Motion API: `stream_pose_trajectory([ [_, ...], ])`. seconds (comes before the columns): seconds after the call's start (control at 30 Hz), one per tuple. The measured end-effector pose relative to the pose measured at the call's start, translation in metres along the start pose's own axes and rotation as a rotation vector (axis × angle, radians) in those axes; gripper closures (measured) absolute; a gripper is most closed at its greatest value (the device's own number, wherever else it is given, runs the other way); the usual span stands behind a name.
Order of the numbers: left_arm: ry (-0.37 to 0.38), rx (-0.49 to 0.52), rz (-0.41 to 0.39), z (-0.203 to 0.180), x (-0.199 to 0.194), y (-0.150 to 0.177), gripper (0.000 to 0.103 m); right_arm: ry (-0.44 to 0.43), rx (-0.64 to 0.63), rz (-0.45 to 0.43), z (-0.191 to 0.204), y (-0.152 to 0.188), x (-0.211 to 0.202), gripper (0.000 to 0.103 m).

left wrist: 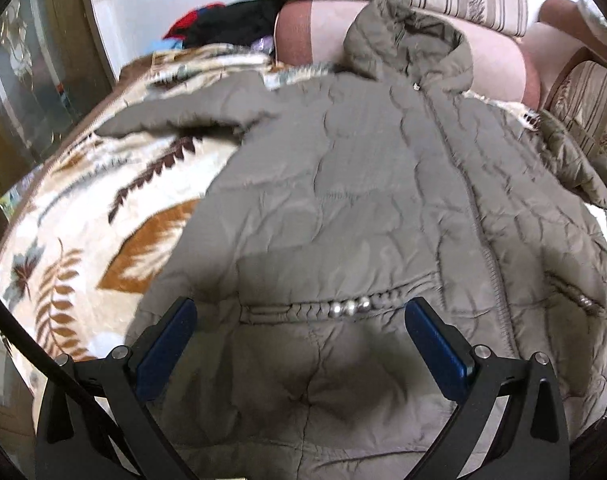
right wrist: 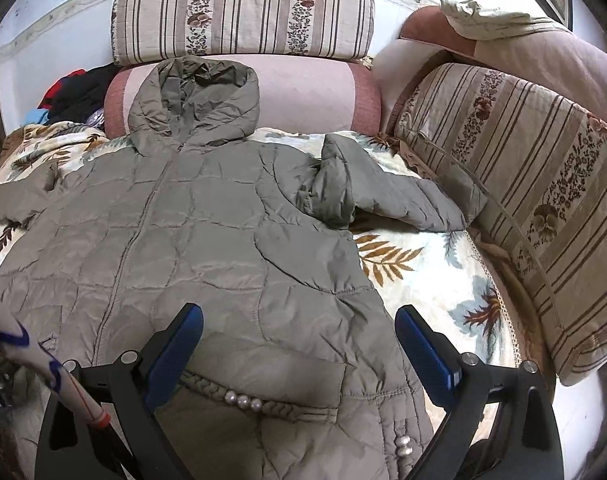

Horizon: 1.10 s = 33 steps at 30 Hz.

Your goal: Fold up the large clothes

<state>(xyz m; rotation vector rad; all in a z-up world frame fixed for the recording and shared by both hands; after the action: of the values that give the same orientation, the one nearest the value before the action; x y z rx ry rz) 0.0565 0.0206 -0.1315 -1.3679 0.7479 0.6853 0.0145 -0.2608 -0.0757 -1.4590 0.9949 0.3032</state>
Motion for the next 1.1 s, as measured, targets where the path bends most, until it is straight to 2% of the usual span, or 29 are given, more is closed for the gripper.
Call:
stream_pose_trajectory([
  [0.23, -0.010, 0.022, -0.036, -0.003, -0.019, -0.009, 0.000, -0.001, -0.019, 0.005, 0.006, 0.004, -0.004, 0.004],
  [0.5, -0.038, 0.030, -0.036, 0.001, -0.027, -0.009, 0.000, -0.040, -0.037, 0.041, 0.022, 0.023, -0.001, 0.004],
  [0.83, -0.025, 0.030, -0.017, 0.003, -0.022, -0.007, 0.000, -0.072, -0.126, 0.057, 0.054, 0.037, -0.003, 0.004],
  [1.1, -0.021, 0.017, 0.004, 0.005, -0.017, -0.004, 0.000, -0.083, -0.146, 0.079, 0.062, 0.043, 0.001, 0.004],
])
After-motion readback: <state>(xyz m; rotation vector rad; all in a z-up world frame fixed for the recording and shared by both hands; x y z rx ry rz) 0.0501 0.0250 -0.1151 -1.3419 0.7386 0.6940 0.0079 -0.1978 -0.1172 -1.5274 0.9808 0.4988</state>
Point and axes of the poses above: each gripper's, at about its wrist camera, not at the fingertips, and x roughly the way its jaws point, z to its left, y to its underside, the point moved 10 cm from there along x, roughly the way its jaws point, and after that the axes turned 1 degree about y, right-handed, at the moved point
